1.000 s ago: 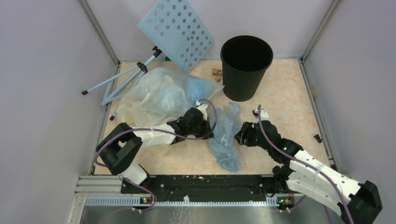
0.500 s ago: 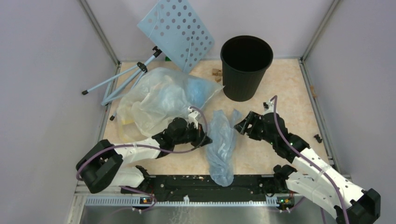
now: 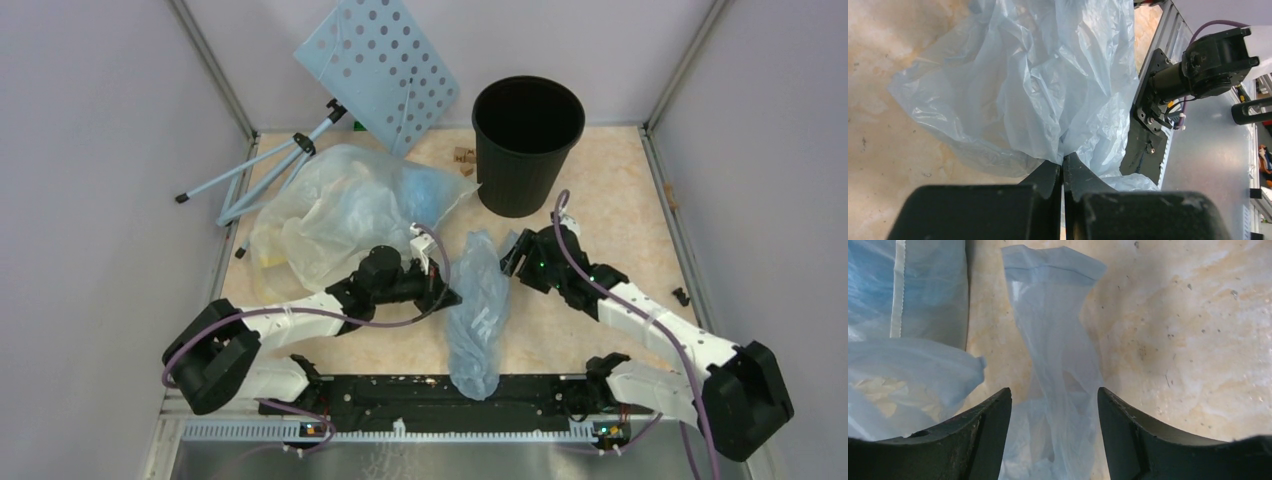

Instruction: Put the trash bags into the trash bin

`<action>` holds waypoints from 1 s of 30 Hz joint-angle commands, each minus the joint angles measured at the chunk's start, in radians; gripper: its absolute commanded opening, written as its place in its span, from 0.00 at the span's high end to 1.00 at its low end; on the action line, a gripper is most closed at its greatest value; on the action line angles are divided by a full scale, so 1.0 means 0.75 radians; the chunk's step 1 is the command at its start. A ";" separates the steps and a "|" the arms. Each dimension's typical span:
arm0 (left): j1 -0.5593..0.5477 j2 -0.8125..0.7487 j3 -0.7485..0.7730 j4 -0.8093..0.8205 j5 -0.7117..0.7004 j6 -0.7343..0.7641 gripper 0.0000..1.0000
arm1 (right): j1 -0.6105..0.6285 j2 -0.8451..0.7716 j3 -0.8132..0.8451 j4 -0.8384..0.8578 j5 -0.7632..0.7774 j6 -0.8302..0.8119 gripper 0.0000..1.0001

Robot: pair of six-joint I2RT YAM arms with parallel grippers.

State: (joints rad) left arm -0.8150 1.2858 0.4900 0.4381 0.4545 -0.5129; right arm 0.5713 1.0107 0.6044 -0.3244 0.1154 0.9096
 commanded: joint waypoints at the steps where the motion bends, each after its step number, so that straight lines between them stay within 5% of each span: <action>1: 0.003 0.011 0.079 -0.015 0.050 0.085 1.00 | -0.027 0.109 0.079 0.168 0.021 -0.030 0.39; 3: 0.003 0.021 0.096 -0.041 0.041 0.101 1.00 | -0.048 0.159 0.075 0.211 -0.015 -0.031 0.51; 6: 0.004 0.018 0.113 -0.069 -0.021 0.107 1.00 | -0.095 0.211 0.092 0.196 -0.030 -0.037 0.93; 7: 0.007 0.010 0.123 -0.126 -0.090 0.098 1.00 | -0.115 0.209 0.096 0.175 -0.015 -0.046 1.00; 11: 0.081 -0.043 0.158 -0.332 -0.338 0.063 1.00 | -0.213 0.130 0.111 0.039 0.138 -0.113 1.00; 18: 0.405 -0.025 0.223 -0.487 -0.194 0.096 0.95 | -0.352 -0.015 0.117 -0.125 0.300 -0.223 1.00; 21: 0.415 0.040 0.343 -0.568 -0.152 0.169 0.69 | -0.353 -0.047 0.105 -0.129 0.285 -0.230 1.00; 24: 0.413 0.096 0.452 -0.635 -0.023 0.183 0.29 | -0.353 -0.070 0.082 -0.094 0.224 -0.223 1.00; 26: 0.409 0.097 0.482 -0.643 0.061 0.189 0.17 | -0.354 -0.076 0.076 -0.086 0.213 -0.206 1.00; 30: 0.368 0.058 0.537 -0.804 0.096 0.228 0.11 | -0.354 -0.079 0.076 -0.095 0.230 -0.193 1.00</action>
State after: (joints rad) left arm -0.5117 1.3575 0.8375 -0.0490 0.4461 -0.3885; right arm 0.3111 0.9749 0.6491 -0.4011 0.2829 0.7620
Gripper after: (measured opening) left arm 0.883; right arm 0.004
